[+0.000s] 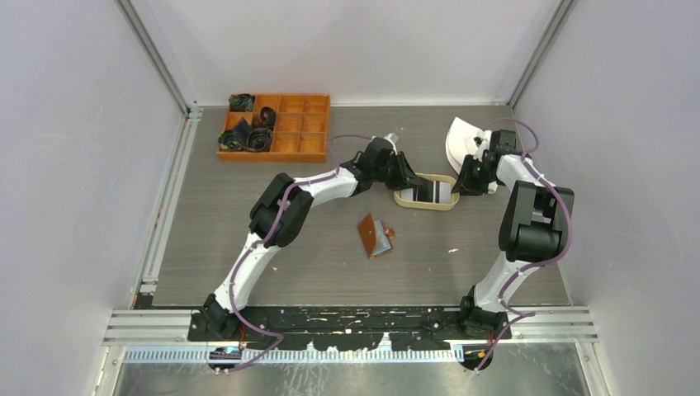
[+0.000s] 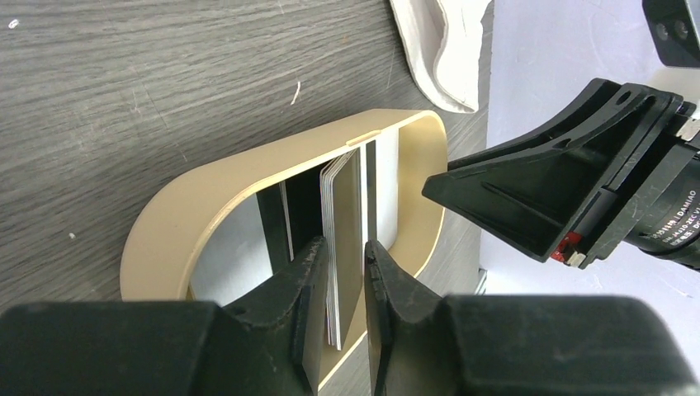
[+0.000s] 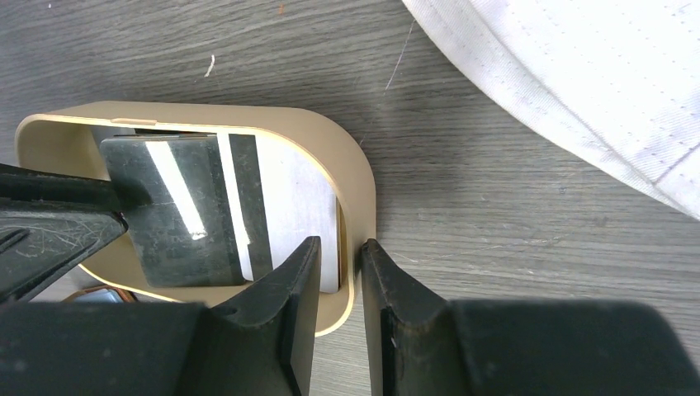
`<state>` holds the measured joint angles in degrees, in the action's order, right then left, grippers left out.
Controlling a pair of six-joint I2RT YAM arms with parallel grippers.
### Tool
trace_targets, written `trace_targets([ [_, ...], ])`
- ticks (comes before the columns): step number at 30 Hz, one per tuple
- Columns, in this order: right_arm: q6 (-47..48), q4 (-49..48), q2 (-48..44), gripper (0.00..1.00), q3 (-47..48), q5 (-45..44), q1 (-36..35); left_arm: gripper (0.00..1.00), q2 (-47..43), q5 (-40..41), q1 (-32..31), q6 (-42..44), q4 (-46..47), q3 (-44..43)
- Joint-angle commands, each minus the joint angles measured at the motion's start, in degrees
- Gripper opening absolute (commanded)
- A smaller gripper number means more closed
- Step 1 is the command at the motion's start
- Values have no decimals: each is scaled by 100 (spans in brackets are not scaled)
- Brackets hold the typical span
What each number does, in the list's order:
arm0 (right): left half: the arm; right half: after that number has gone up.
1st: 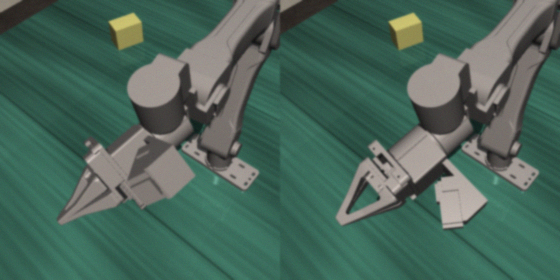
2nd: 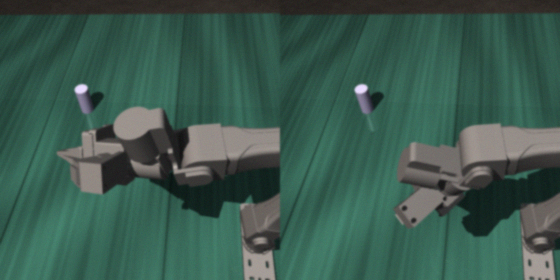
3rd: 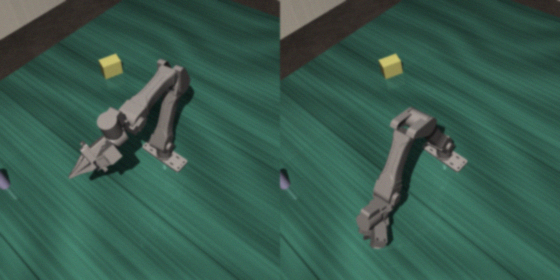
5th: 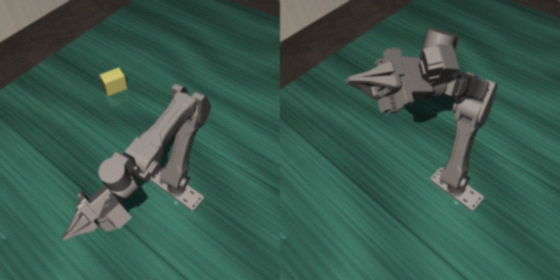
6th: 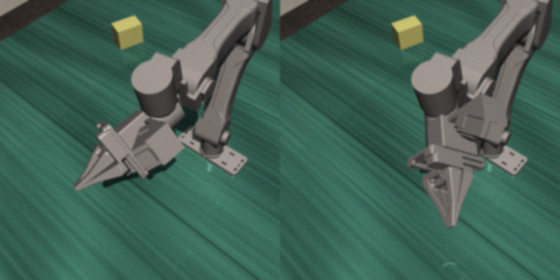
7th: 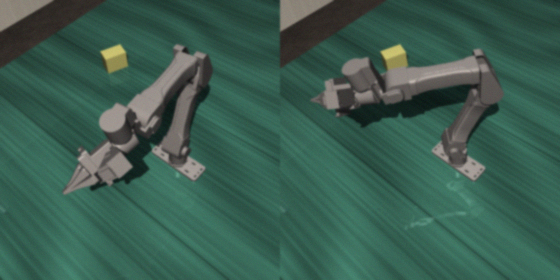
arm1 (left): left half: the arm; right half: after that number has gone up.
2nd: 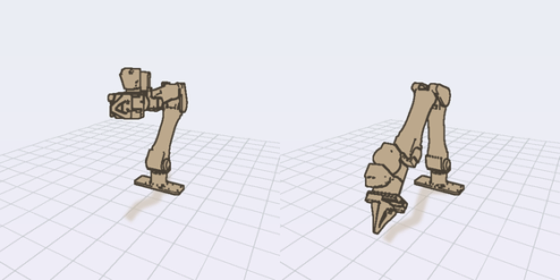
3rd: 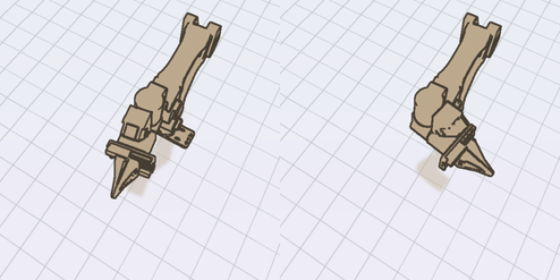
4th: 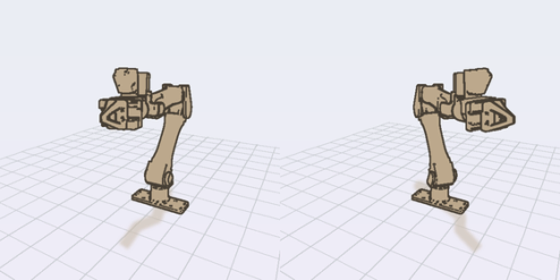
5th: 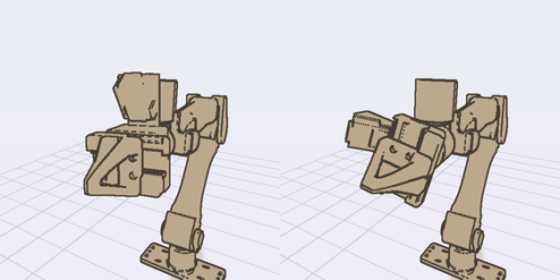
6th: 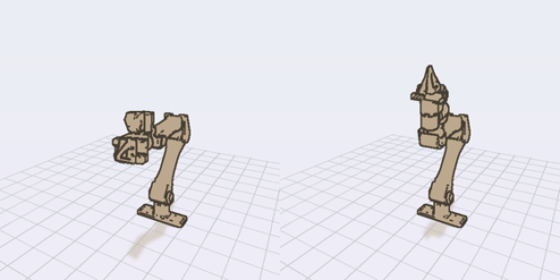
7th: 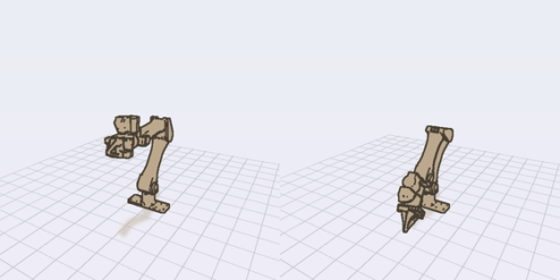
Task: Put the credit cards into the card holder
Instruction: Pick up the credit card from the storage box.
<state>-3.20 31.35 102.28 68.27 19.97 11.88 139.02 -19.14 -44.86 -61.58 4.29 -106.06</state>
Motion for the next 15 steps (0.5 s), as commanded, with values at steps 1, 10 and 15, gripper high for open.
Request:
trace_targets([
  [1, -97, -50, -24, 30, 229, 491, -90, 24, -235, -327, -190, -126, 599, -61],
  [10, -101, -44, -23, 30, 239, 519, -95, 19, -85, -480, -229, -186, 729, -178],
  [15, -97, -37, -24, 30, 237, 519, -93, 28, 70, -456, -242, -106, 394, -409],
])
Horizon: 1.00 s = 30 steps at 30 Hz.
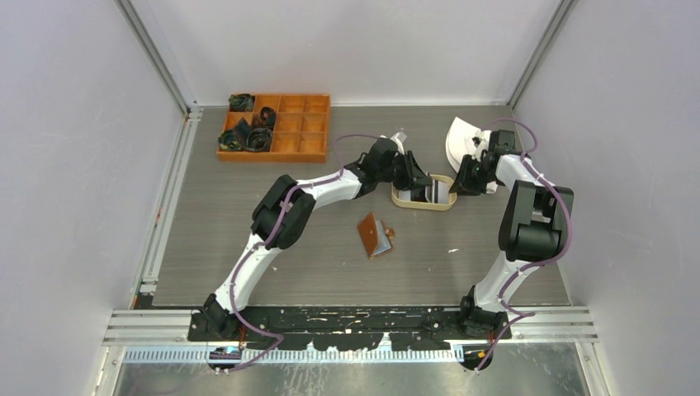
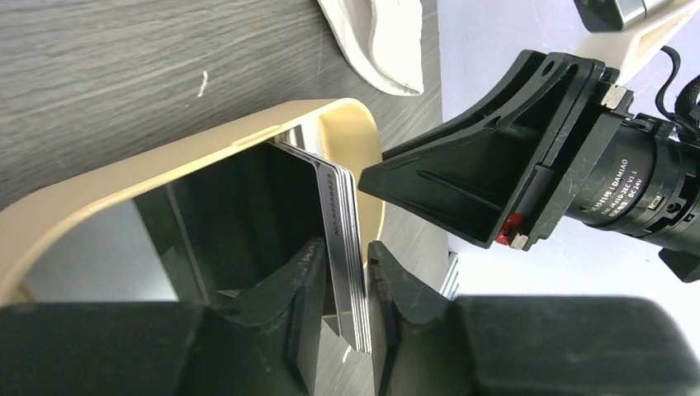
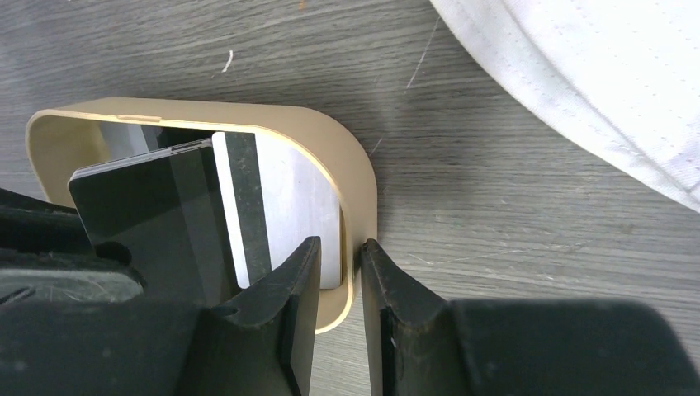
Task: Put the credit cards into the card holder
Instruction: Pick up the credit card from the storage box.
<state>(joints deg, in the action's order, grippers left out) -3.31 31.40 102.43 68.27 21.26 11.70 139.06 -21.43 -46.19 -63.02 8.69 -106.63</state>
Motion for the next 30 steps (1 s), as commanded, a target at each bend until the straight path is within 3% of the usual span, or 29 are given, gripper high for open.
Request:
trace_targets([
  [1, -88, -45, -39, 30, 235, 398, -74, 29, 94, -217, -117, 71, -119, -405],
  [7, -89, -41, -35, 30, 239, 410, -74, 37, 145, 50, -167, 452, -1011, -741],
  [12, -86, -37, -30, 30, 246, 428, -73, 37, 202, 437, -168, 836, -1988, -1089],
  [20, -82, -34, -30, 30, 247, 433, -74, 34, 241, 670, -162, 1239, -2554, -1435],
  [30, -82, -28, -39, 30, 257, 461, -80, 33, 692, 111, -138, 995, -2593, -2026],
])
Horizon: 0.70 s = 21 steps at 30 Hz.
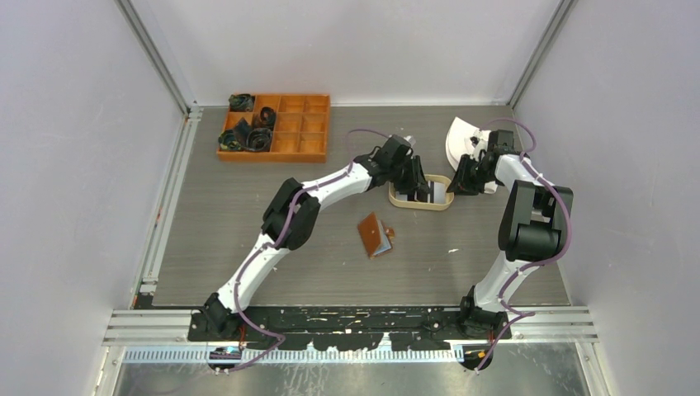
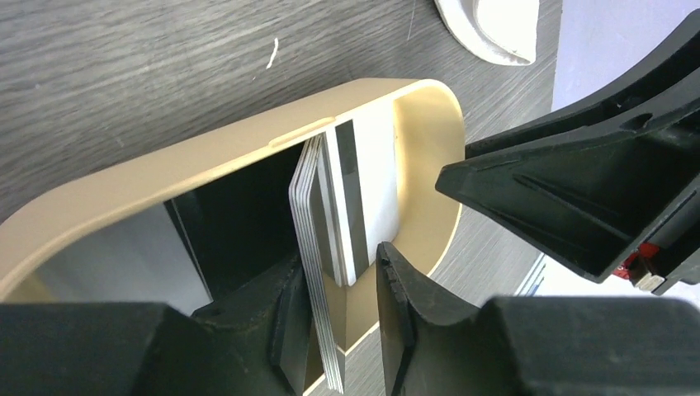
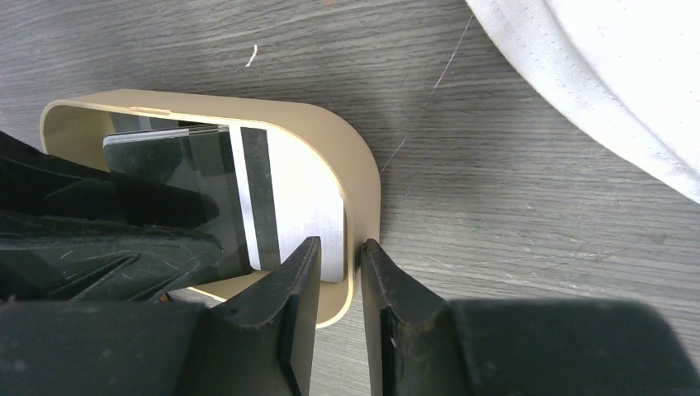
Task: Put the credit cards into the card holder
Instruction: Pick up the credit card from the storage box.
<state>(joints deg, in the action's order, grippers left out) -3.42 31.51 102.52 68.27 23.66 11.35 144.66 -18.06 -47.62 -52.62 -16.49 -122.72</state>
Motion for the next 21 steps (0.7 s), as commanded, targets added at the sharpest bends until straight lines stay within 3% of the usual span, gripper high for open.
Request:
trace_targets([
  [1, -68, -39, -48, 30, 253, 225, -40, 32, 145, -224, 11, -57, -75, -427],
  [4, -65, -39, -40, 30, 257, 238, -38, 22, 168, -237, 38, -81, -54, -414],
  [8, -54, -24, -43, 30, 257, 253, -39, 0, 40, -274, 104, -90, 119, -165],
  [14, -15, -12, -77, 31, 253, 374, -43, 0, -746, -276, 247, -83, 1102, 910],
  [21, 31, -21, -151, 33, 231, 523, -28, 2, -734, -722, 418, -509, 1616, 1158],
])
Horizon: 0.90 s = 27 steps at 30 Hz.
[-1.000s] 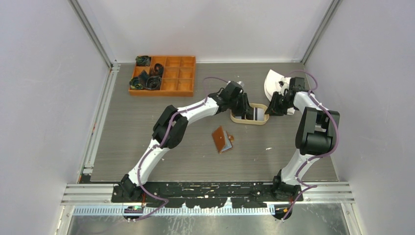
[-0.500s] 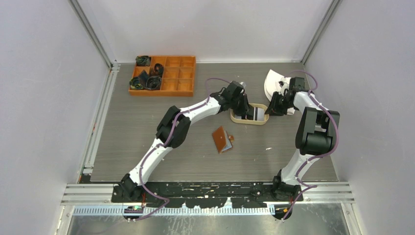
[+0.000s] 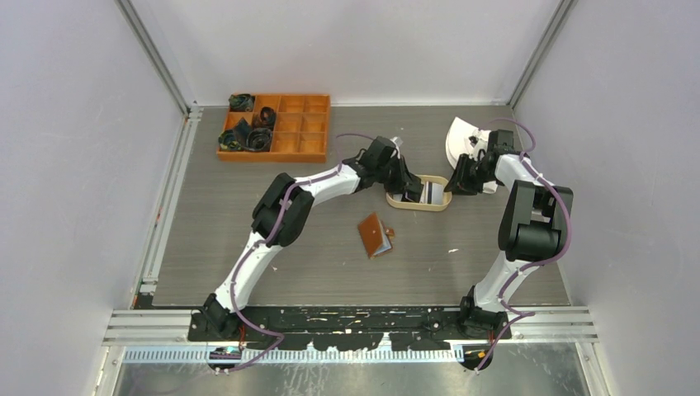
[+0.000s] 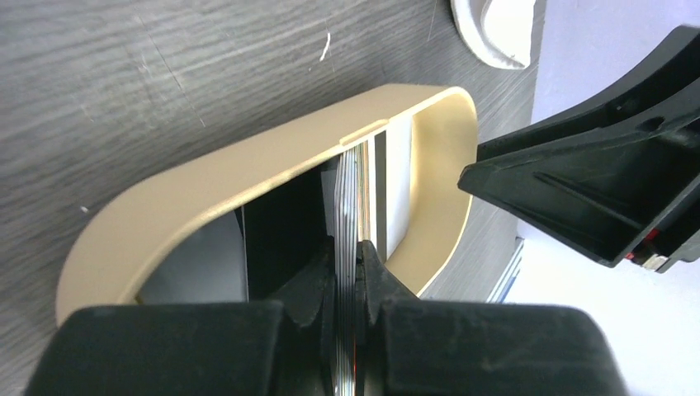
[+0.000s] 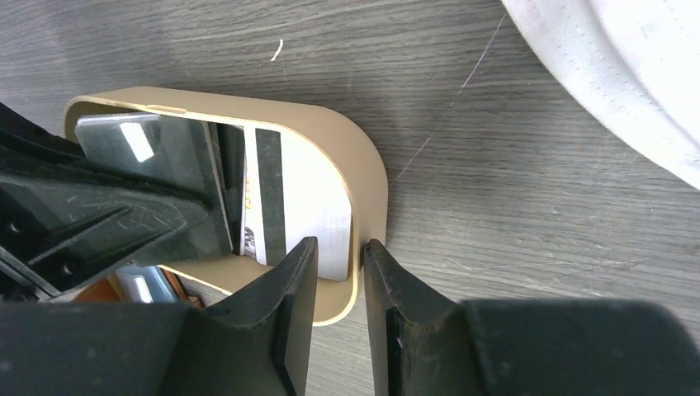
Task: Put the credit cards into the card holder
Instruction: Pick up the credit card from the storage box.
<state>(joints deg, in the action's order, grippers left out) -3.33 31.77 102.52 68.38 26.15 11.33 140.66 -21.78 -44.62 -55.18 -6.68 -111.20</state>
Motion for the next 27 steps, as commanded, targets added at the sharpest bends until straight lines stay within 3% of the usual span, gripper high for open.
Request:
trace_targets([
  [1, 22, -41, -146, 33, 220, 281, -26, 4, -310, -394, 128, -309, 754, 2],
  [8, 39, -30, -118, 33, 226, 338, -17, 18, -208, -519, 155, -474, 797, -75],
  [27, 38, -12, -140, 33, 237, 399, -8, 23, -336, -270, 162, -64, -20, -266],
])
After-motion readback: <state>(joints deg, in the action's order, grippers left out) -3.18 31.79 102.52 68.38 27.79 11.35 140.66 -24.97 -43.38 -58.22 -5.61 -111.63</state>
